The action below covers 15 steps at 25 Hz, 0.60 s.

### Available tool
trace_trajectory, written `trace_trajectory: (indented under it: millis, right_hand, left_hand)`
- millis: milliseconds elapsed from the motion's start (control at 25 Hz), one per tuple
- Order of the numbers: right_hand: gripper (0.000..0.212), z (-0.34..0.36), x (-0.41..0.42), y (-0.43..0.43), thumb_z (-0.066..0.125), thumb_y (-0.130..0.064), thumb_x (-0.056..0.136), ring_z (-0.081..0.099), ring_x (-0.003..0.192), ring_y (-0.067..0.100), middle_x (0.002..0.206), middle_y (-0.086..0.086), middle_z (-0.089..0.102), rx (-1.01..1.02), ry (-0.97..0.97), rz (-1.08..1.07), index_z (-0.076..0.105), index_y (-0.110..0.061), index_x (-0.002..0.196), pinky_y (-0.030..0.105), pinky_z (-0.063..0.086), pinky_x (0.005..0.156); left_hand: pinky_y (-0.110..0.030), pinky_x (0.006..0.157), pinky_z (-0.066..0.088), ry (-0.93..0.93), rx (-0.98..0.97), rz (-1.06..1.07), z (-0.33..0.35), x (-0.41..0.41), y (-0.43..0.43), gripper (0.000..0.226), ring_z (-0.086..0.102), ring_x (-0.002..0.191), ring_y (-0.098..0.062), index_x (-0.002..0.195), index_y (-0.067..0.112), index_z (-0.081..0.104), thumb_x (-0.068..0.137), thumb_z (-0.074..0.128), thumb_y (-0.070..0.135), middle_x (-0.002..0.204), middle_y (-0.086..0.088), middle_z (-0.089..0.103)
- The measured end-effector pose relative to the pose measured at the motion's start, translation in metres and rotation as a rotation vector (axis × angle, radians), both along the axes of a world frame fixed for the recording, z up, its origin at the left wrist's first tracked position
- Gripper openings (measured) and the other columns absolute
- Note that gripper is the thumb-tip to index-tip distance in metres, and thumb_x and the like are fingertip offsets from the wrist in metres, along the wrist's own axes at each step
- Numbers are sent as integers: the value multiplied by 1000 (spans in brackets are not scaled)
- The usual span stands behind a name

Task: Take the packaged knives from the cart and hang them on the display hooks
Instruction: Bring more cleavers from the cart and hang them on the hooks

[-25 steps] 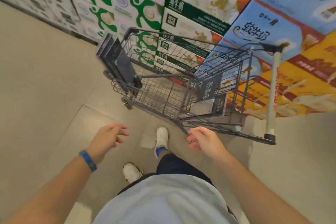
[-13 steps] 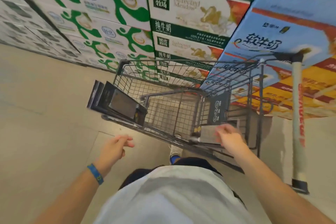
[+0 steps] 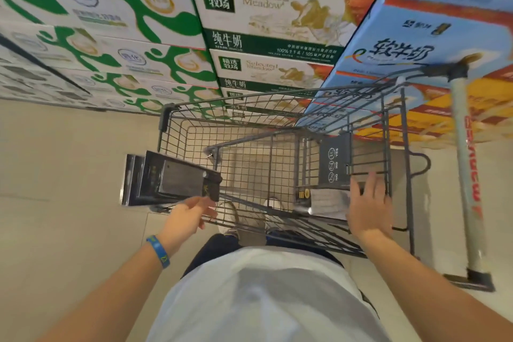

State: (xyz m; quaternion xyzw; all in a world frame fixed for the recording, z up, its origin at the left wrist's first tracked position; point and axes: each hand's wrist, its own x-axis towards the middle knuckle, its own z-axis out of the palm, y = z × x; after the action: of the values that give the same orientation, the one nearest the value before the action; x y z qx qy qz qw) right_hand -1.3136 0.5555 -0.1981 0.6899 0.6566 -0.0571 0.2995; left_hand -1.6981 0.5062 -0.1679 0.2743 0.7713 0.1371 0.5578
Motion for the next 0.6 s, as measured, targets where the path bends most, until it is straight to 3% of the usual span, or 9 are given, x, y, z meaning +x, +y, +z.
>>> trace_trajectory:
  millis: [120,280,400,480,560,600]
  right_hand:
    - [58,6,1,14,52,-24,102,35,143,36,155,17,40,-45,-104,45,31,-22,156,40,46,104]
    - [28,15,-6,43,48,-24,101,47,129,30,129,6,66,-142,-217,82,66,-23,122,39,44,95]
    - [16,25,-15,41,58,-34,97,56,112,25,108,1,71,-133,-168,31,71,-26,104,37,44,89]
    - [14,32,-32,36,64,-44,96,59,87,14,91,-7,69,-188,82,-23,69,-31,95,27,45,76]
    - [12,45,-70,38,65,-44,96,62,81,8,87,-13,70,-363,469,-142,72,-35,91,21,43,70]
    - [15,49,-93,43,65,-44,96,63,80,7,86,-15,70,-421,566,-124,75,-35,91,21,44,70]
  left_hand:
    - [-18,47,41,-5,2,-62,-1,-17,17,22,57,53,-8,94,27,69,102,49,31,83,12,77]
    - [-19,50,42,-24,-37,-89,-5,-39,31,19,60,57,-10,97,25,69,101,52,33,81,13,76]
    - [-18,48,40,-66,-29,-92,-7,-47,37,20,60,52,-7,97,23,69,101,53,33,84,7,77]
    - [-17,49,42,-91,-14,-103,-7,-47,40,17,61,53,-4,97,24,69,100,55,33,85,5,77]
    - [-18,53,46,-92,-20,-121,-7,-41,45,12,63,59,-5,96,26,69,98,60,32,88,1,77]
    - [-19,57,48,-107,-15,-136,-8,-36,49,9,65,65,-7,98,24,70,96,63,30,93,0,77]
